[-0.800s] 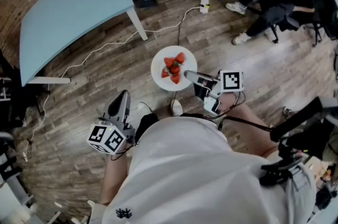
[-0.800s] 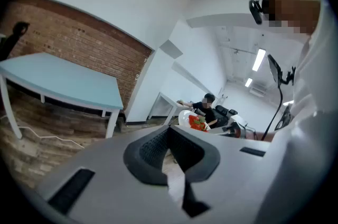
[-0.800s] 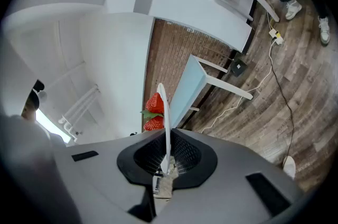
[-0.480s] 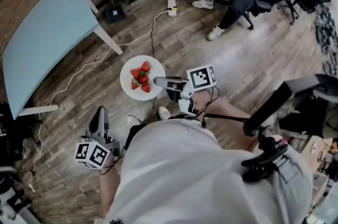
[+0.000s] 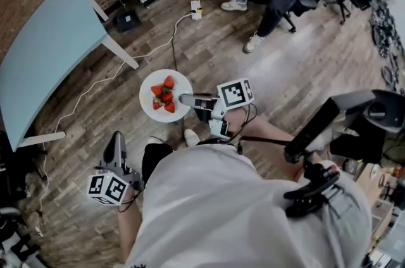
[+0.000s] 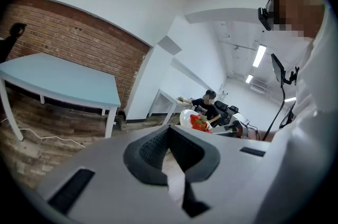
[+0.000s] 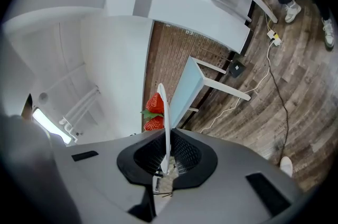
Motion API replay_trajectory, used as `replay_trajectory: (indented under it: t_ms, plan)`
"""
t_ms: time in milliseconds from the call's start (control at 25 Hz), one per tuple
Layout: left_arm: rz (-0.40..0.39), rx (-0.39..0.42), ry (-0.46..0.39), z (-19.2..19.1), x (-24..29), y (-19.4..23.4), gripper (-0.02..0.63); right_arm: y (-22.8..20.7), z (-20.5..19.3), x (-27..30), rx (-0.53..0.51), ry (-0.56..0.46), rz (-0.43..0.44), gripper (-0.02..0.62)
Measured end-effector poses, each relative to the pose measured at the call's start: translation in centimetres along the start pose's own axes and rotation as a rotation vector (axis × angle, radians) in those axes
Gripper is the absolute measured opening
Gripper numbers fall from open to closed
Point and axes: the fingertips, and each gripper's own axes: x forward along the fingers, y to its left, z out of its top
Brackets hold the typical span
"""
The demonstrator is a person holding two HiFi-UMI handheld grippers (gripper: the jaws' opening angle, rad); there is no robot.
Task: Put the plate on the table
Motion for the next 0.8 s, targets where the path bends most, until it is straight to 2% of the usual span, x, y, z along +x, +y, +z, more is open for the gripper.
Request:
replay_trajectory:
  t_ms: [200, 360, 440, 560, 800]
  plan:
    - [0.021, -0.033, 0.020, -0.1, 0.0, 1.4, 0.001, -0.5, 0.2, 1.1, 0.019, 0.030, -0.021, 0.026]
    - [0.032, -0.050, 0.014, 0.4, 1.2, 2.3, 0.000, -1.8, 1.1, 1.4, 0.074, 0.055, -0.071, 0.025]
    - [0.020, -0.062, 0.024, 0.9, 2.4, 3.9, 0.000, -1.5, 1.9, 2.8, 0.117, 0.043, -0.050, 0.026]
    - [0.000, -0.091, 0.034, 2.1, 5.6, 7.6, 0.001, -2.7, 4.9, 5.3, 0.107, 0.032, -0.064, 0.025]
    - [0.040, -0.099, -0.068, 8.7, 8.5, 15.9, 0.000, -2.9, 12.9, 14.9, 0.000, 0.116, -0.066, 0.025]
